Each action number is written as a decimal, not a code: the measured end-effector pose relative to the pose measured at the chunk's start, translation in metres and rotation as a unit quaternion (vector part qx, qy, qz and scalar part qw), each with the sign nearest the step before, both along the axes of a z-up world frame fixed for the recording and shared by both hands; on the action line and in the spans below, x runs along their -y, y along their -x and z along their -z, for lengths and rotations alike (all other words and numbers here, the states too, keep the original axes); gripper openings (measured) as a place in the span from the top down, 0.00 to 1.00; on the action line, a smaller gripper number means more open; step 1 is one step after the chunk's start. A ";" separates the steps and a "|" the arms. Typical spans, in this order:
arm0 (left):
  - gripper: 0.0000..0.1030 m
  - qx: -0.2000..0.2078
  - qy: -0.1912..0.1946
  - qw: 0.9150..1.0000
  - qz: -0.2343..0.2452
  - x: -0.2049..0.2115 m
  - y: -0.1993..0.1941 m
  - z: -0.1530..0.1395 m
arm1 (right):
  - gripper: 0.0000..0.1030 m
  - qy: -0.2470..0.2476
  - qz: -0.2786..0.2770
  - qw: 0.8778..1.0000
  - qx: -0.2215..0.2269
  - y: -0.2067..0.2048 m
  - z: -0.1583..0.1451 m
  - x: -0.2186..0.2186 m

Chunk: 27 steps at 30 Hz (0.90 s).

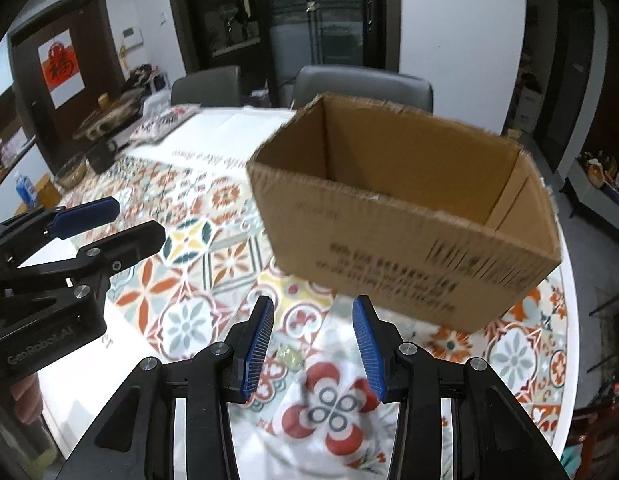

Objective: Organize snacks
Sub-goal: 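Move the right gripper back to the pale green candy, then grasp the pale green candy with the right gripper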

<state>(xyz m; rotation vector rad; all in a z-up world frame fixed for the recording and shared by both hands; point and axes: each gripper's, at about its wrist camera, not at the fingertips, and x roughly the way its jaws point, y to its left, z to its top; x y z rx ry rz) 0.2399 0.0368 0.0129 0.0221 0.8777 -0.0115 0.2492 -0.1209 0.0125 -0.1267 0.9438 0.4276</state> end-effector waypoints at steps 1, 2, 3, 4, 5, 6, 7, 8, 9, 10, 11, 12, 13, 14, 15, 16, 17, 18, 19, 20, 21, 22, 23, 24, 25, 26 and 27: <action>0.45 -0.006 0.001 1.000 0.000 0.000 0.001 0.004 | 0.59 0.003 -0.005 1.000 -0.005 0.002 0.004 -0.002; 0.45 -0.013 0.001 1.000 -0.001 0.000 0.002 0.010 | 0.59 0.008 -0.012 1.000 -0.010 0.003 0.008 -0.004; 0.45 -0.019 0.003 1.000 -0.001 0.000 0.004 0.016 | 0.59 0.013 -0.016 1.000 -0.013 0.005 0.012 -0.006; 0.45 -0.025 0.003 1.000 -0.001 0.000 0.004 0.021 | 0.59 0.016 -0.020 1.000 -0.017 0.006 0.016 -0.008; 0.45 -0.030 0.003 1.000 -0.003 0.000 0.005 0.026 | 0.59 0.018 -0.025 0.999 -0.023 0.007 0.021 -0.009; 0.45 -0.035 0.001 0.999 -0.005 0.000 0.006 0.032 | 0.59 0.022 -0.029 0.999 -0.027 0.008 0.024 -0.011; 0.45 -0.041 0.000 0.999 -0.006 0.001 0.007 0.038 | 0.59 0.026 -0.032 0.999 -0.031 0.008 0.028 -0.012; 0.45 -0.047 0.002 0.999 -0.006 0.001 0.008 0.043 | 0.59 0.033 -0.035 0.998 -0.035 0.008 0.032 -0.013; 0.45 -0.051 0.002 0.999 -0.007 0.001 0.008 0.047 | 0.59 0.037 -0.038 0.998 -0.039 0.008 0.035 -0.015; 0.45 -0.056 0.001 0.998 -0.008 0.001 0.008 0.052 | 0.59 0.040 -0.042 0.997 -0.043 0.009 0.038 -0.015; 0.45 -0.059 -0.002 0.998 -0.009 0.001 0.008 0.056 | 0.59 0.045 -0.047 0.997 -0.049 0.009 0.043 -0.017; 0.45 -0.062 -0.006 0.998 -0.010 0.001 0.009 0.060 | 0.59 0.049 -0.051 0.996 -0.052 0.009 0.046 -0.018; 0.45 -0.064 -0.010 0.998 -0.011 0.001 0.009 0.063 | 0.59 0.055 -0.056 0.995 -0.056 0.010 0.050 -0.020; 0.45 -0.067 -0.015 0.998 -0.011 0.002 0.010 0.066 | 0.59 0.059 -0.060 0.995 -0.058 0.010 0.053 -0.020; 0.45 -0.071 -0.020 0.997 -0.011 0.003 0.011 0.071 | 0.59 0.064 -0.064 0.994 -0.061 0.010 0.056 -0.021; 0.45 -0.076 -0.025 0.997 -0.010 0.004 0.010 0.075 | 0.59 0.070 -0.067 0.993 -0.063 0.009 0.060 -0.023; 0.45 -0.079 -0.030 0.996 -0.010 0.005 0.010 0.078 | 0.59 0.077 -0.070 0.992 -0.066 0.008 0.065 -0.025; 0.45 -0.084 -0.033 0.996 -0.009 0.005 0.010 0.082 | 0.59 0.084 -0.074 0.991 -0.069 0.007 0.069 -0.027; 0.45 -0.088 -0.033 0.996 -0.009 0.005 0.009 0.085 | 0.59 0.090 -0.076 0.990 -0.072 0.006 0.073 -0.029; 0.45 -0.093 -0.031 0.995 -0.009 0.005 0.009 0.088 | 0.59 0.096 -0.080 0.989 -0.075 0.006 0.077 -0.031; 0.45 -0.097 -0.029 0.995 -0.010 0.004 0.008 0.091 | 0.59 0.099 -0.083 0.989 -0.078 0.006 0.080 -0.032; 0.45 -0.101 -0.027 0.994 -0.010 0.004 0.007 0.094 | 0.59 0.104 -0.086 0.988 -0.080 0.005 0.084 -0.034; 0.45 -0.104 -0.028 0.994 -0.011 0.004 0.007 0.096 | 0.59 0.109 -0.088 0.987 -0.080 0.004 0.086 -0.036; 0.45 -0.106 -0.029 0.994 -0.012 0.004 0.006 0.098 | 0.59 0.111 -0.091 0.986 -0.081 0.004 0.089 -0.038; 0.45 -0.107 -0.030 0.994 -0.012 0.004 0.006 0.100 | 0.59 0.113 -0.092 0.986 -0.083 0.003 0.092 -0.039; 0.45 -0.110 -0.031 0.993 -0.013 0.004 0.005 0.102 | 0.59 0.113 -0.094 0.986 -0.085 0.002 0.094 -0.041; 0.45 -0.112 -0.029 0.993 -0.014 0.003 0.005 0.103 | 0.59 0.113 -0.097 0.985 -0.087 0.001 0.096 -0.042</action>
